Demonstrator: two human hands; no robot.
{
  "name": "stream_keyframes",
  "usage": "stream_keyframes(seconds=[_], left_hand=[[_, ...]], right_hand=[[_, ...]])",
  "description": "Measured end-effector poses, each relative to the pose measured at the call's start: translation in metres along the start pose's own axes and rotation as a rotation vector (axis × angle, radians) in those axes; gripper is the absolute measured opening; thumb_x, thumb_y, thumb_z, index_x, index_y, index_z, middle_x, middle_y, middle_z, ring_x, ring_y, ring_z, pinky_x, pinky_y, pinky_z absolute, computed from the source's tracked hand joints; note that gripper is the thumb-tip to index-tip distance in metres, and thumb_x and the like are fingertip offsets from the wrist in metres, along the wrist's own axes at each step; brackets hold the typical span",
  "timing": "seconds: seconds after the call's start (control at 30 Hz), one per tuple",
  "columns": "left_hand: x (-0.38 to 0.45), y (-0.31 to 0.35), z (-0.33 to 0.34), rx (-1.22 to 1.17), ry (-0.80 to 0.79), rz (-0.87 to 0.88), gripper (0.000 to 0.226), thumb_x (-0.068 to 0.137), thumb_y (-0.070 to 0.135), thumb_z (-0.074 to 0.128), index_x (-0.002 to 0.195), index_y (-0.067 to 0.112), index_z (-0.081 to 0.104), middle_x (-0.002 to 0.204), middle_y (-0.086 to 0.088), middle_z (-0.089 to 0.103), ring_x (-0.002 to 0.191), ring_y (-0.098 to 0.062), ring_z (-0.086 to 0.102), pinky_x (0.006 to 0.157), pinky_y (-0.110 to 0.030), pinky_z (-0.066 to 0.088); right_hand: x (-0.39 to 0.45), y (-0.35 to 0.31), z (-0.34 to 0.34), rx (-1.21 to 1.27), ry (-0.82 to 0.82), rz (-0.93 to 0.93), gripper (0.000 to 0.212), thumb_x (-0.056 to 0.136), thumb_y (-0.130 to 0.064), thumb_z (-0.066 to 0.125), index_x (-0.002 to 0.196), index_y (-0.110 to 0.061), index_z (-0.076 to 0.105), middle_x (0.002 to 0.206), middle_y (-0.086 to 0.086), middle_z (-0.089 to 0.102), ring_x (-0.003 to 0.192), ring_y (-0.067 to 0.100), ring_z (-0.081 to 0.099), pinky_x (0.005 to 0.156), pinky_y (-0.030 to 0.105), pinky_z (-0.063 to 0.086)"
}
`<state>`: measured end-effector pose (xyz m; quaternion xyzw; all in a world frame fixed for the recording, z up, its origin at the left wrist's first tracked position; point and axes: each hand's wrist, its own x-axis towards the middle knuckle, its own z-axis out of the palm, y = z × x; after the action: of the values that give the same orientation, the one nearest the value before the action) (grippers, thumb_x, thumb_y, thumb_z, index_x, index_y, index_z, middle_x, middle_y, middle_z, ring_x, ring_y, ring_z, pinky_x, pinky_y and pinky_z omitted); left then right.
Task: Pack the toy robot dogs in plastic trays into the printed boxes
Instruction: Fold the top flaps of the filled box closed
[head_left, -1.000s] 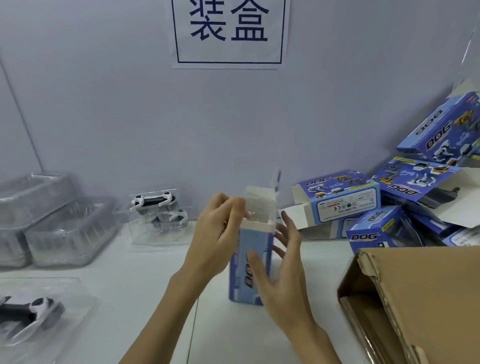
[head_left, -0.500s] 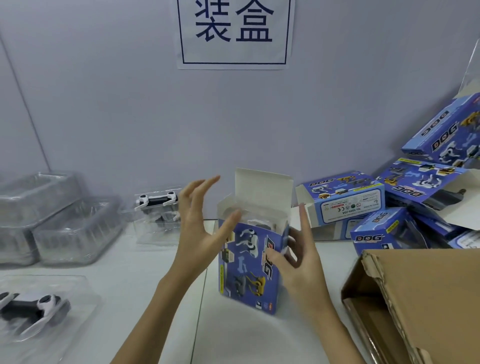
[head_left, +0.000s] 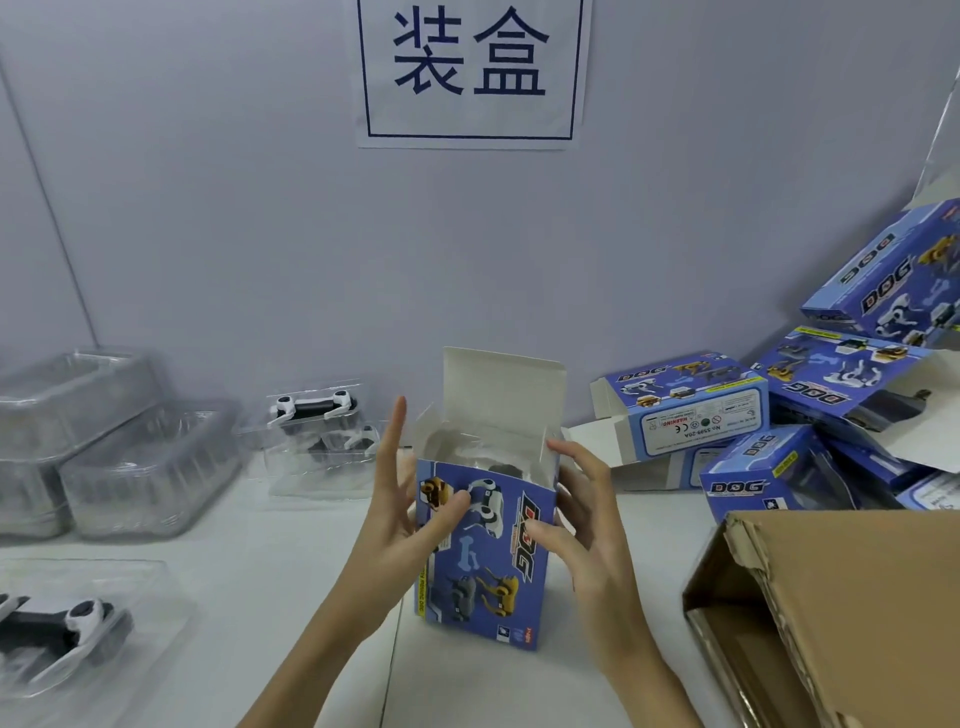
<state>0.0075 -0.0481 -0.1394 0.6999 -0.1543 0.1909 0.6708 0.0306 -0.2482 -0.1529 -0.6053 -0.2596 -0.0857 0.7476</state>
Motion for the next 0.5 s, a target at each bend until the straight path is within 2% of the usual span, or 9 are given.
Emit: stream_keyframes(seconds=[0.03, 0.07, 0.1, 0.17, 0.2, 0.27, 0.37, 0.43, 0.5], left_hand=[[0.000, 0.002, 0.000, 0.002, 0.013, 0.009, 0.093, 0.096, 0.019, 0.073, 0.154, 0.067, 0.017, 0.152, 0.025, 0.050, 0.135, -0.008, 0.059, 0.097, -0.032, 0.060], [0.000, 0.003, 0.000, 0.014, 0.014, 0.023, 0.091, 0.095, 0.023, 0.075, 0.154, 0.065, 0.021, 0.145, 0.042, 0.045, 0.135, 0.002, 0.055, 0.092, -0.028, 0.061], [-0.002, 0.002, 0.001, 0.033, 0.011, 0.036, 0.086, 0.094, 0.027, 0.076, 0.155, 0.061, 0.026, 0.140, 0.046, 0.045, 0.135, -0.001, 0.055, 0.090, -0.029, 0.062], [-0.006, -0.001, 0.001, 0.075, 0.015, 0.045, 0.075, 0.093, 0.034, 0.076, 0.154, 0.055, 0.037, 0.145, 0.031, 0.045, 0.131, -0.028, 0.060, 0.091, -0.041, 0.063], [-0.008, -0.001, 0.001, 0.106, 0.024, 0.060, 0.070, 0.093, 0.038, 0.076, 0.152, 0.053, 0.042, 0.147, 0.023, 0.045, 0.130, -0.034, 0.060, 0.092, -0.043, 0.063], [-0.010, -0.001, 0.000, 0.163, 0.032, 0.081, 0.067, 0.088, 0.046, 0.077, 0.148, 0.051, 0.049, 0.147, 0.014, 0.045, 0.135, -0.029, 0.055, 0.093, -0.047, 0.062], [-0.010, 0.001, -0.003, 0.148, 0.016, 0.051, 0.062, 0.084, 0.046, 0.079, 0.143, 0.045, 0.058, 0.145, 0.009, 0.045, 0.131, -0.027, 0.058, 0.088, -0.049, 0.063], [-0.011, 0.002, -0.003, 0.139, 0.014, 0.067, 0.054, 0.084, 0.042, 0.080, 0.136, 0.040, 0.064, 0.142, 0.011, 0.046, 0.133, -0.015, 0.056, 0.085, -0.041, 0.064], [-0.013, 0.004, -0.002, 0.147, 0.024, 0.093, 0.045, 0.083, 0.043, 0.080, 0.126, 0.034, 0.068, 0.139, 0.013, 0.048, 0.135, 0.004, 0.049, 0.084, -0.031, 0.064]], right_hand=[[0.000, -0.001, 0.000, 0.015, 0.003, 0.014, 0.057, 0.090, -0.019, 0.063, 0.139, -0.046, 0.052, 0.139, -0.003, 0.063, 0.126, 0.027, 0.065, 0.092, 0.043, 0.060], [0.001, -0.002, 0.000, 0.034, 0.004, 0.026, 0.056, 0.090, -0.020, 0.061, 0.139, -0.046, 0.054, 0.140, -0.003, 0.063, 0.126, 0.028, 0.064, 0.092, 0.044, 0.060], [0.001, -0.003, 0.000, 0.049, 0.005, 0.035, 0.054, 0.090, -0.020, 0.059, 0.137, -0.046, 0.055, 0.138, -0.003, 0.064, 0.126, 0.028, 0.065, 0.088, 0.041, 0.061], [0.001, -0.006, 0.001, 0.050, 0.010, 0.037, 0.052, 0.091, -0.020, 0.058, 0.136, -0.047, 0.057, 0.136, -0.001, 0.066, 0.123, 0.028, 0.066, 0.081, 0.034, 0.062], [0.001, -0.007, 0.001, 0.037, 0.009, 0.029, 0.051, 0.091, -0.021, 0.059, 0.136, -0.046, 0.057, 0.136, 0.000, 0.065, 0.123, 0.029, 0.066, 0.081, 0.035, 0.063], [0.000, -0.010, 0.002, -0.021, 0.007, -0.002, 0.048, 0.090, -0.031, 0.064, 0.134, -0.048, 0.057, 0.137, -0.003, 0.064, 0.123, 0.030, 0.066, 0.088, 0.044, 0.062], [0.000, -0.014, 0.004, -0.129, 0.022, -0.034, 0.047, 0.085, -0.059, 0.068, 0.129, -0.048, 0.058, 0.135, -0.008, 0.063, 0.121, 0.028, 0.066, 0.095, 0.058, 0.057], [0.001, -0.015, 0.005, -0.211, 0.058, -0.054, 0.052, 0.081, -0.078, 0.064, 0.123, -0.047, 0.059, 0.130, -0.009, 0.064, 0.119, 0.025, 0.066, 0.094, 0.058, 0.058], [0.003, -0.016, 0.006, -0.285, 0.081, -0.077, 0.054, 0.078, -0.086, 0.059, 0.115, -0.046, 0.059, 0.126, -0.011, 0.064, 0.118, 0.023, 0.066, 0.092, 0.054, 0.059]])
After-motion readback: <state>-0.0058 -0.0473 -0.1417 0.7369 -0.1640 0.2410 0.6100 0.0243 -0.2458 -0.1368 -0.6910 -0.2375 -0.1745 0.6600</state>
